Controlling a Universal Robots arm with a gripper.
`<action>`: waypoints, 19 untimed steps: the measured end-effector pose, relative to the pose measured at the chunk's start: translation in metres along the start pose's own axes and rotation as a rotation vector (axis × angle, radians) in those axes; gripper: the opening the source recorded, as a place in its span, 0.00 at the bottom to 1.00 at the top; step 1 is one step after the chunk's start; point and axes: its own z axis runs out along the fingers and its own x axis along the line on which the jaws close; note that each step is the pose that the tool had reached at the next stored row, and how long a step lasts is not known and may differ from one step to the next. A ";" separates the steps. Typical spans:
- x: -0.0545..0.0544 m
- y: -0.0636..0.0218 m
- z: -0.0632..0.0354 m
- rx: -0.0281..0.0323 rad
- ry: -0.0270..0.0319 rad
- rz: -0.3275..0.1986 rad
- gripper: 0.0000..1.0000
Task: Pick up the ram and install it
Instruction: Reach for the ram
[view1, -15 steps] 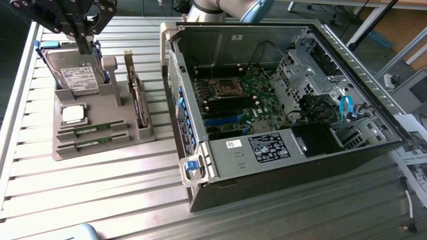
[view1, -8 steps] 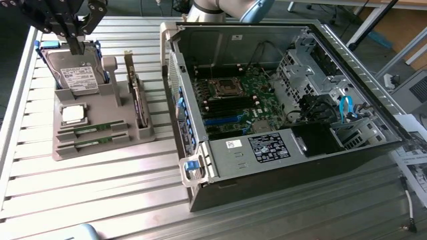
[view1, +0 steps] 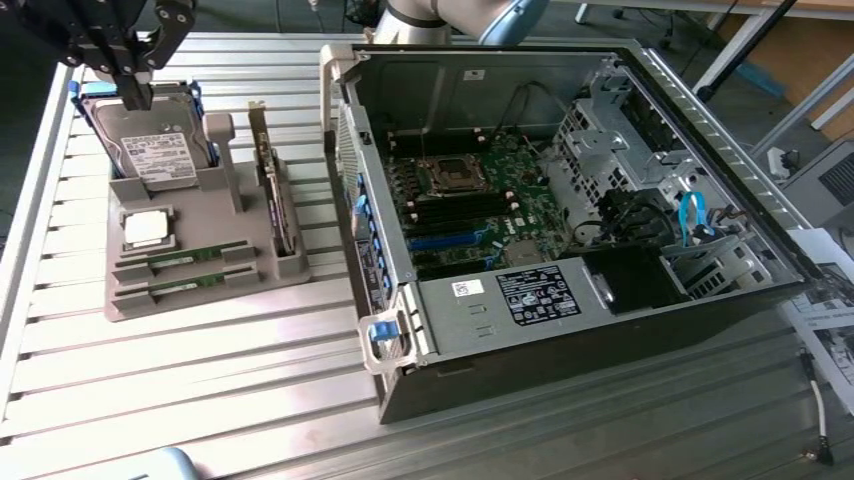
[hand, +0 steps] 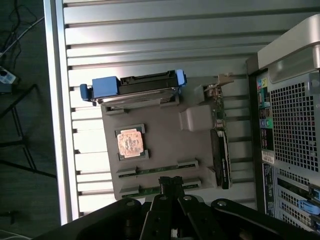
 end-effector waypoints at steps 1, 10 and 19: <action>0.001 -0.0001 0.0000 0.0000 0.0000 0.000 0.11; 0.001 -0.0009 0.0000 -0.0001 0.0000 0.000 0.11; 0.000 -0.0065 -0.0003 0.0000 0.0000 0.000 0.11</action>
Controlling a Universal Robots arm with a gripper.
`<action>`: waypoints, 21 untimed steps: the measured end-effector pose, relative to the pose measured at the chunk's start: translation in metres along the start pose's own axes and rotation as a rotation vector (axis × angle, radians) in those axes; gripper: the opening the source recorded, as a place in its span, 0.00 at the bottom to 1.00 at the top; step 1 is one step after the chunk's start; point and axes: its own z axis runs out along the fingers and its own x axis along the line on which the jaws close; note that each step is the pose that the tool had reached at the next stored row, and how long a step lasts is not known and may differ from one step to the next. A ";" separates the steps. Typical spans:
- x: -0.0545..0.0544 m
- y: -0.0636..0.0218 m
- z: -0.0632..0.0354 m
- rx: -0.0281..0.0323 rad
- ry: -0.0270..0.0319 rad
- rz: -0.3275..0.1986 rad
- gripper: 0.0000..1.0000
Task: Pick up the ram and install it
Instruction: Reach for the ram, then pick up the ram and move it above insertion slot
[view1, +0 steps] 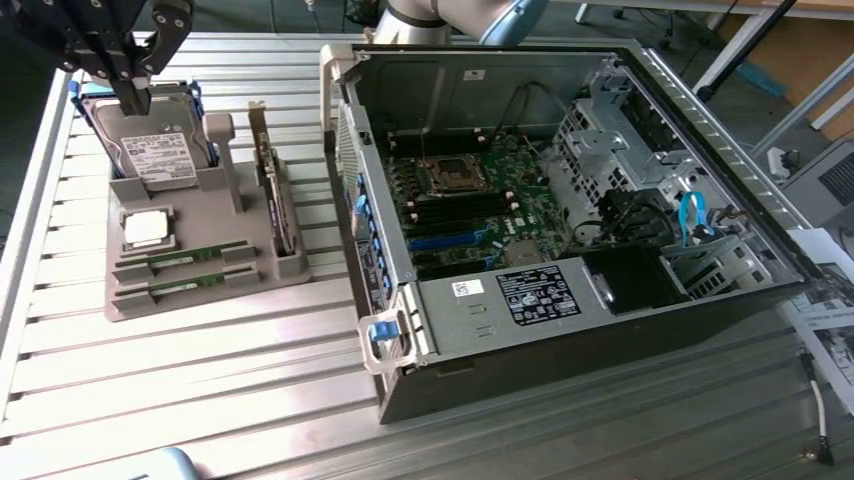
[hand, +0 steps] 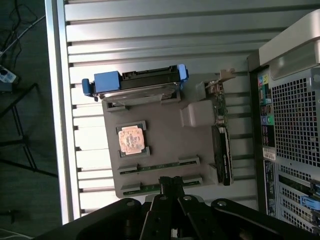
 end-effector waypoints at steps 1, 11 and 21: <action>0.000 -0.0007 0.0000 0.0000 0.0001 0.000 0.11; 0.000 -0.0063 -0.0003 0.0000 0.0000 0.000 0.11; 0.000 -0.0064 -0.0003 -0.0001 0.0003 -0.006 0.11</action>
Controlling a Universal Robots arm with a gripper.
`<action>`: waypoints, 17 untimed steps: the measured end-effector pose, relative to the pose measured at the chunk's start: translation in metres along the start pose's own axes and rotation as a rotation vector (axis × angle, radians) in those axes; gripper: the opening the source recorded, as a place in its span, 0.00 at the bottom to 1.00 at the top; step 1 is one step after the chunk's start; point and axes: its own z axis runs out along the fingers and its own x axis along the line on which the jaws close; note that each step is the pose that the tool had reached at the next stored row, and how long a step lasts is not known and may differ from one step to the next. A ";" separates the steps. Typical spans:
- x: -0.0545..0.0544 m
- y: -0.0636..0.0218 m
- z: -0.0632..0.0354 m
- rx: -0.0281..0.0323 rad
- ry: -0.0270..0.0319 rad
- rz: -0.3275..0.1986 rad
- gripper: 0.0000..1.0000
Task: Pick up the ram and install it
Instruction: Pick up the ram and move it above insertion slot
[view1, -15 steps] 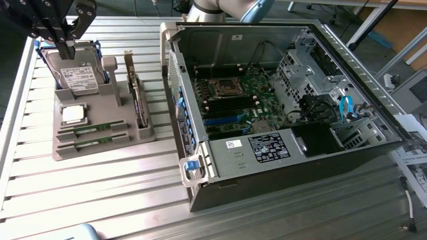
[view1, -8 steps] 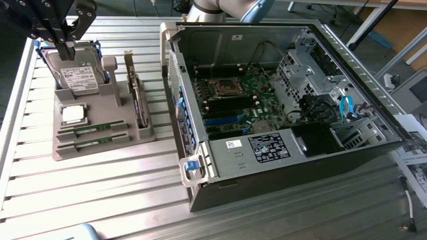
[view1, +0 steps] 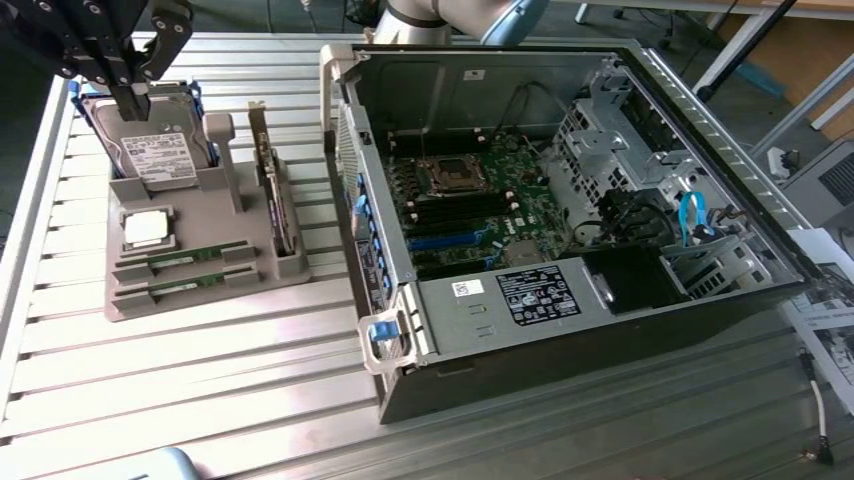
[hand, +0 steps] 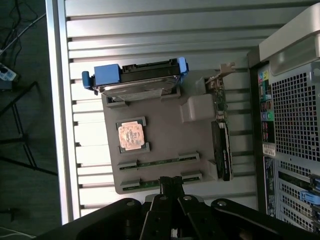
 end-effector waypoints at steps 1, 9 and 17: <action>0.000 0.0000 0.0000 -0.0001 0.0000 -0.001 0.11; 0.000 0.0000 0.0000 -0.0005 0.0008 -0.019 0.11; 0.000 0.0000 0.0000 -0.0009 0.0015 -0.034 0.11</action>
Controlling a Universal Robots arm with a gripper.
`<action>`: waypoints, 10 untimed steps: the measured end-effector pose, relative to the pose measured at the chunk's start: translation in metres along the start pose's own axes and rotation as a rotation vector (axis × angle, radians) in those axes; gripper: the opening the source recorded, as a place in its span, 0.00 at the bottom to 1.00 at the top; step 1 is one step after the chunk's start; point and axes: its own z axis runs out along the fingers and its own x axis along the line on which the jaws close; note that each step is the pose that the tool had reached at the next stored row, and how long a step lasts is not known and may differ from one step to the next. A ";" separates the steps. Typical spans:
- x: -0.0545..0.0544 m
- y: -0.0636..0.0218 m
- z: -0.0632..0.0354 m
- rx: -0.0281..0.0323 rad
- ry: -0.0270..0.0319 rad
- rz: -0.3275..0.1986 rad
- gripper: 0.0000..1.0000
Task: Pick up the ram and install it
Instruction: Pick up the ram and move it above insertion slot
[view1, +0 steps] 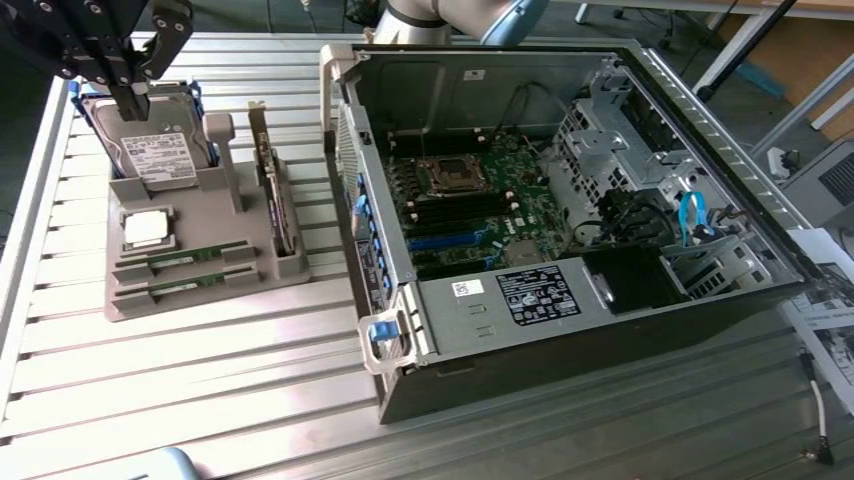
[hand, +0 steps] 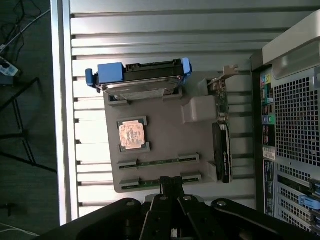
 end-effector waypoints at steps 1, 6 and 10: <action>0.000 0.0000 0.0000 0.0000 0.0000 -0.002 0.11; 0.000 0.0000 0.0000 -0.0002 0.0003 -0.008 0.11; 0.000 0.0000 0.0000 -0.0004 0.0008 -0.018 0.11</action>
